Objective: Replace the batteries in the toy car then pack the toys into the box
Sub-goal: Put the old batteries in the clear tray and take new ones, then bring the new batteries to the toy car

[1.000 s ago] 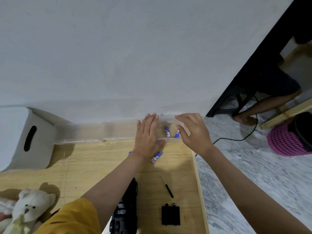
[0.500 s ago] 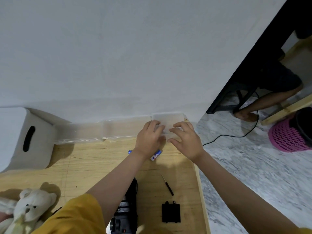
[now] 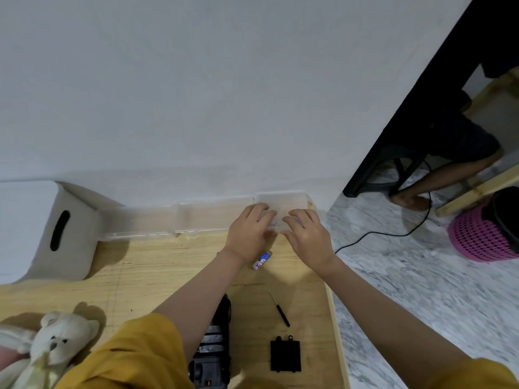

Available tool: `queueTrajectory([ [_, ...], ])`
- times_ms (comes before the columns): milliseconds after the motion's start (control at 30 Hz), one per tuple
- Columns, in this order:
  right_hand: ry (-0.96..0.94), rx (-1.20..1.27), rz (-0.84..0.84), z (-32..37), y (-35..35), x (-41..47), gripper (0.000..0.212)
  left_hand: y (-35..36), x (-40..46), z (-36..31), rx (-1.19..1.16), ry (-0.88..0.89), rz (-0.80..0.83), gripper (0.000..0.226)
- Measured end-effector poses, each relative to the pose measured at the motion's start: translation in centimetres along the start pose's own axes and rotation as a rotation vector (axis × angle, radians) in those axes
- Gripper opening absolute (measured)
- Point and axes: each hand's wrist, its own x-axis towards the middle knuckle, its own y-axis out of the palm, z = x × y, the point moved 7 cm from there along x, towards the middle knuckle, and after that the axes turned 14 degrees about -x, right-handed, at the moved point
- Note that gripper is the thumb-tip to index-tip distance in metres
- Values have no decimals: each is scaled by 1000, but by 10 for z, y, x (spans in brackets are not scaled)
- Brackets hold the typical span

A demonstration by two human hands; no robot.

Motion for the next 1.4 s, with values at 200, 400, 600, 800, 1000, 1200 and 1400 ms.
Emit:
queueTrajectory([
  [200, -16, 26, 8, 16, -16, -16, 27, -17, -29, 6, -174, -146, 149, 61],
  [400, -126, 155, 271, 60, -7, -36, 32, -57, -103, -4, -313, -238, -113, 64],
  [600, -220, 123, 475, 99, 20, -28, 55, -66, -193, -7, -286, -350, -135, 76],
  [800, -67, 106, 554, 111, 51, -22, 62, -61, -251, -11, -317, -481, -108, 105],
  [1000, -85, 129, 503, 122, 56, -17, 37, -37, -272, -11, -357, -550, 0, 114],
  [1200, -131, 142, 547, 125, 59, -17, 31, -29, -277, -9, -344, -581, 35, 113],
  [1400, -223, 9, 658, 133, 59, -17, 41, -29, -275, -8, -452, -641, 26, 117],
])
